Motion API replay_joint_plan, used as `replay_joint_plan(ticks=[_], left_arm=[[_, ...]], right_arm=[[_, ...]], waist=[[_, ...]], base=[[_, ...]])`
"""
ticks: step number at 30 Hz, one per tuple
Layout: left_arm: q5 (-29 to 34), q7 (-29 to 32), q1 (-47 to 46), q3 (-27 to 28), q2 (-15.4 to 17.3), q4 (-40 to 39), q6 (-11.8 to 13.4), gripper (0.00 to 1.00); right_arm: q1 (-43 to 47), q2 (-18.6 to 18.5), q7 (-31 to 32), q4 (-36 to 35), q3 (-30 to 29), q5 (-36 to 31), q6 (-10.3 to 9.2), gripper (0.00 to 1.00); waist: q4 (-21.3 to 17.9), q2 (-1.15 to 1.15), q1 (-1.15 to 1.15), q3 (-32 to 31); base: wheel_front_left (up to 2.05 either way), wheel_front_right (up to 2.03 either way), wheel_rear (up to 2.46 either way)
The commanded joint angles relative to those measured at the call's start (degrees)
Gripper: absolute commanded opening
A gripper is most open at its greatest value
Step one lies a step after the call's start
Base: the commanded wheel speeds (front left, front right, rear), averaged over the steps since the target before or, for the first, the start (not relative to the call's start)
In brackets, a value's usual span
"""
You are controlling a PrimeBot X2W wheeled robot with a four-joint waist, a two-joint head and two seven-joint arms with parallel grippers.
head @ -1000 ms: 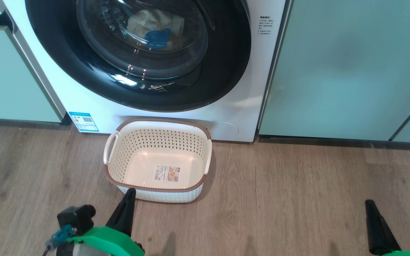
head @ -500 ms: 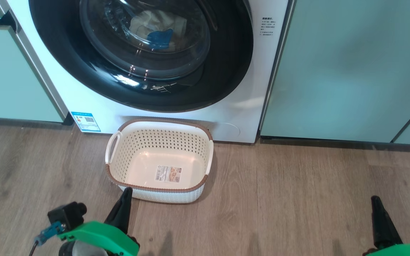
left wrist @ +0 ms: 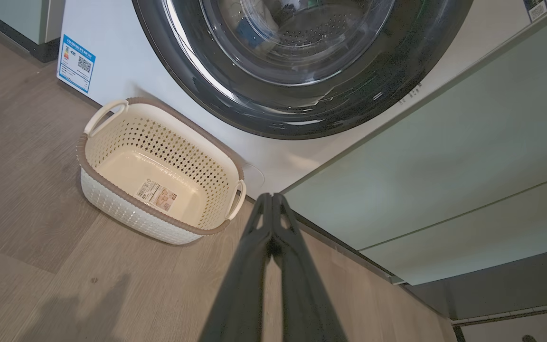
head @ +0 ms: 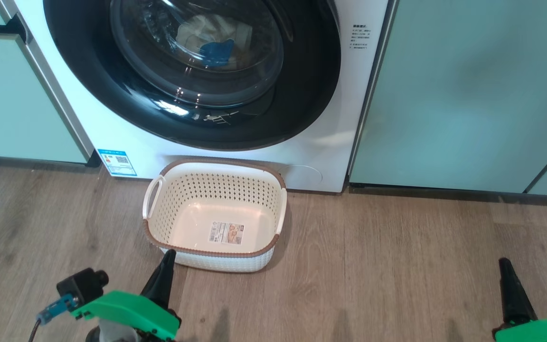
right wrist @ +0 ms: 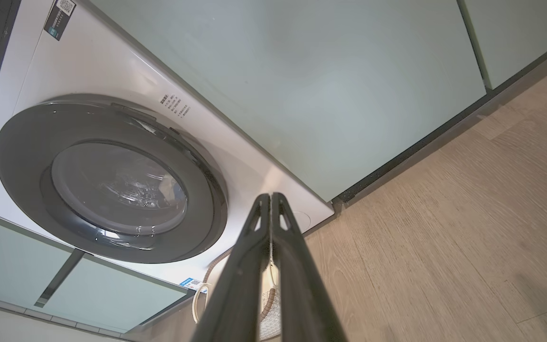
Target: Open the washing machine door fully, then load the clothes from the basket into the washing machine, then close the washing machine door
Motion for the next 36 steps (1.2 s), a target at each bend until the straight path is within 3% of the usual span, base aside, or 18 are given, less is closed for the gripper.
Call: replay_joint_plan(ticks=[1, 36], left_arm=[[-1.9, 0.3, -3.3, 1.9, 0.3, -1.3, -0.6, 0.00], [-23.8, 4.3, -6.7, 5.7, -0.9, 3.5, -3.8, 0.00]], right_arm=[[-3.0, -1.2, 0.4, -1.2, -0.2, 2.0, -0.08, 0.00], [-7.6, -1.5, 4.8, 2.7, -1.9, 24.3, -0.14, 0.00]], waist=[[0.1, 0.00, 0.00, 0.0], [1.1, 0.00, 0.00, -0.6]], base=[[0.00, 0.00, 0.00], [0.00, 0.00, 0.00]])
